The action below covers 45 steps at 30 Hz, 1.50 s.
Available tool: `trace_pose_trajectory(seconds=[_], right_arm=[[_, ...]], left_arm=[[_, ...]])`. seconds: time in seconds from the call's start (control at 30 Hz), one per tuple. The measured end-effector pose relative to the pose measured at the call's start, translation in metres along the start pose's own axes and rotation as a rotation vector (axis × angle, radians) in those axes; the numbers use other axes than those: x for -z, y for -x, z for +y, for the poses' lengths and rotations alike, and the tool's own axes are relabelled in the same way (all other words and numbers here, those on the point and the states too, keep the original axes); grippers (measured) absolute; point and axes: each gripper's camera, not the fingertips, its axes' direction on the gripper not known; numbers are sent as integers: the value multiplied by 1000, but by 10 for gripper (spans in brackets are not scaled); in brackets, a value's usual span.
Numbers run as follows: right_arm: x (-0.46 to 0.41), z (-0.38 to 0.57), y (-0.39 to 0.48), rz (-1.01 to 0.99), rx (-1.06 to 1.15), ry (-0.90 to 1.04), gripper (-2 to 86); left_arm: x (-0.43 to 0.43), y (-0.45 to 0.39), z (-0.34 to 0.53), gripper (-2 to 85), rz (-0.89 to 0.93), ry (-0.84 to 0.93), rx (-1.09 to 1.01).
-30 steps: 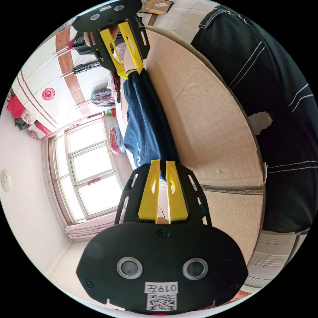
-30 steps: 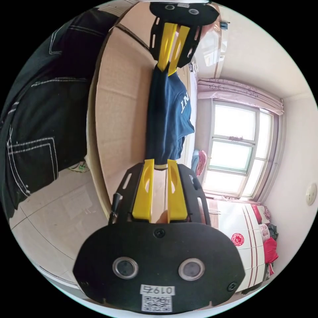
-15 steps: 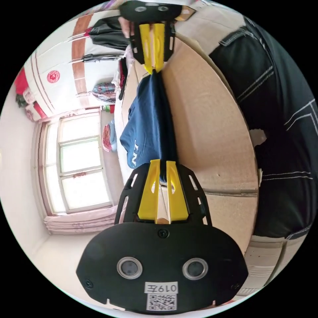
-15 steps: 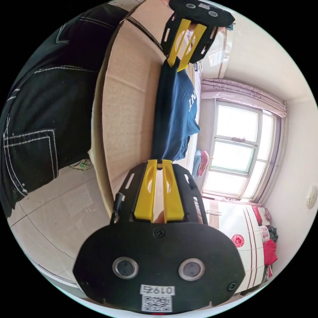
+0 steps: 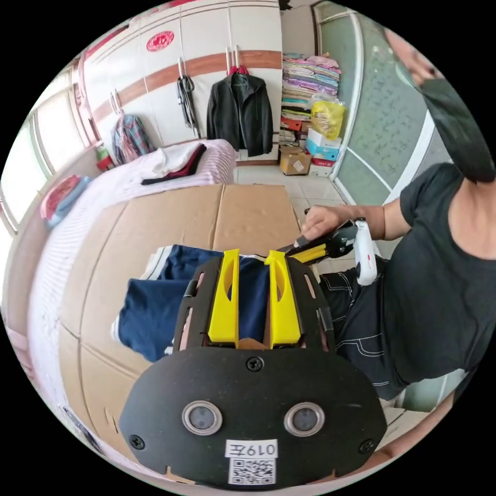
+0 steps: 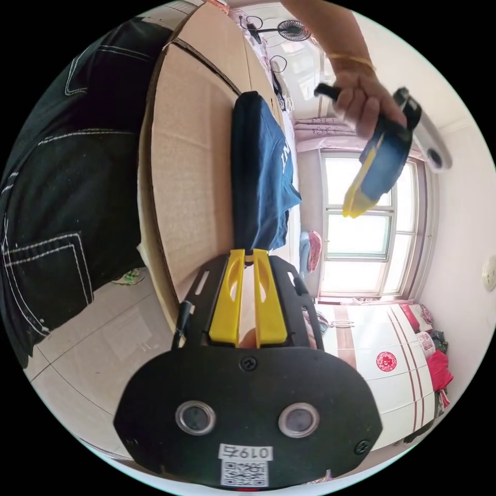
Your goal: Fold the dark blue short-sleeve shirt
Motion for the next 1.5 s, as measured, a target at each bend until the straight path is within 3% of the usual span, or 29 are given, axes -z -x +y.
trace_pose_trajectory(seconds=[0.07, 0.13, 0.47, 0.63, 1.03, 1.5], right_arm=[[0, 3, 1, 0, 0, -5, 27], [0, 5, 1, -1, -5, -11, 26], [3, 11, 3, 0, -24, -38, 21], [5, 11, 4, -7, -37, -42, 16], [12, 5, 7, 4, -41, -39, 15], [20, -4, 0, -24, -58, -26, 5]], left_arm=[[-40, 69, -33, 77, 259, 96, 81], [-64, 106, -50, 76, 406, 136, 106], [-122, 177, -126, 55, 558, 424, 28], [-135, 191, -151, 29, 605, 480, 17], [-112, 238, -163, 7, 682, 296, 198], [-59, 233, -191, 6, 494, 272, 276]])
